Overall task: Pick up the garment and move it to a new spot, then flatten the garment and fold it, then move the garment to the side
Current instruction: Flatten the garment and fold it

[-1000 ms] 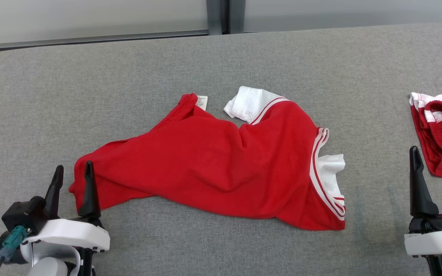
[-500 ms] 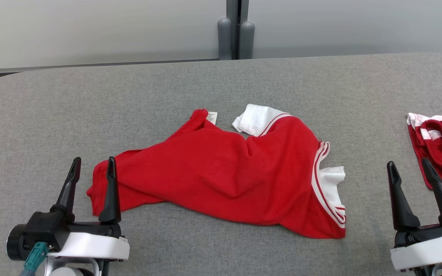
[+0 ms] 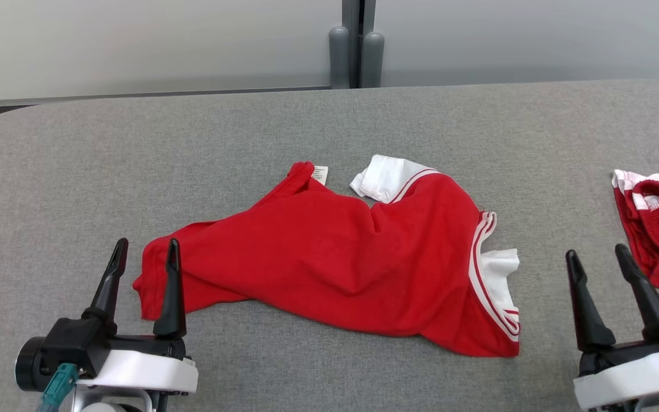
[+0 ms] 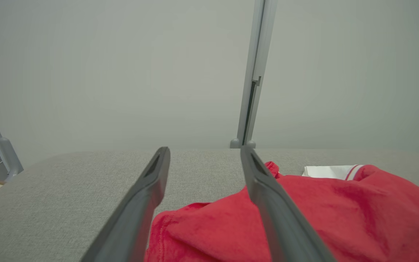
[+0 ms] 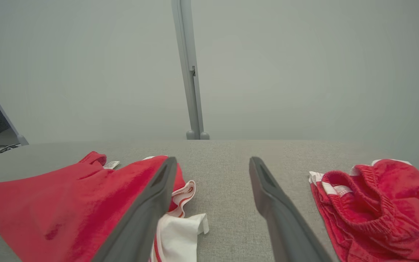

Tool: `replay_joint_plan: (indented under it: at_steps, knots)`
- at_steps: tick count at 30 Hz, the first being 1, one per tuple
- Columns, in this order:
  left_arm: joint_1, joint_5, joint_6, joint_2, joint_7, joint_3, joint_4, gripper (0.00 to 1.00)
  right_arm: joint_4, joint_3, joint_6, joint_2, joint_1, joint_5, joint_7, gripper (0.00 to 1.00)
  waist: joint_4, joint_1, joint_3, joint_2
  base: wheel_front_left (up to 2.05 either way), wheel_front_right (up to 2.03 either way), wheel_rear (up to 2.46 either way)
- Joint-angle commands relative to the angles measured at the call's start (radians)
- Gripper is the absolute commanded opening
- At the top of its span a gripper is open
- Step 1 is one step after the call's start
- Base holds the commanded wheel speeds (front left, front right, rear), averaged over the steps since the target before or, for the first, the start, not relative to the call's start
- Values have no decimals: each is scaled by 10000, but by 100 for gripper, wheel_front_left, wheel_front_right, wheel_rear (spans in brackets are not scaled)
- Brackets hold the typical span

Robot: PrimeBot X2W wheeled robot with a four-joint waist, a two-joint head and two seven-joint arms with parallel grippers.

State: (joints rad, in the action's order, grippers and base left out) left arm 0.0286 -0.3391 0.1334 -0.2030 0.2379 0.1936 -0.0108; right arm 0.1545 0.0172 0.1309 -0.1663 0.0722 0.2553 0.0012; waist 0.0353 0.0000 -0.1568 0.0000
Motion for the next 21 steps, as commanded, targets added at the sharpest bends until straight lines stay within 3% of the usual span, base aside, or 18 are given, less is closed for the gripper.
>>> replay_joint_plan:
  at_steps: [1, 8, 15, 16, 17, 21]
  knots:
    - [140, 25, 30, -38, -1, 14, -40, 100, -223, 196, -4, -42, 66, 139, 69, 100, 73, 0, -76, 0, 0, 0, 0]
    - [421, 54, -45, 60, 58, 167, -42, 100, -1852, 1658, -4, -163, -155, 514, 84, 100, 357, 0, -473, 0, 0, 0, 0]
    - [655, 21, -111, 143, 103, 267, 82, 100, -3299, 2437, -4, -386, -1046, 689, -250, 100, 524, 0, -803, 0, 0, 0, 0]
    - [682, 12, -130, 142, 117, 268, 118, 100, -3495, 2601, -2, -439, -1214, 728, -315, 37, 543, 0, -818, 0, 0, 0, 0]
    - [689, 5, -141, 146, 133, 266, 146, 100, -3647, 2772, -2, -529, -1334, 715, -346, 0, 567, 0, -828, 0, 0, 0, 0]
    - [774, -2, -165, 170, 177, 274, 220, 100, -3598, 2933, -4, -688, -1608, 1003, -903, 0, 643, 0, -899, 0, 0, 0, 0]
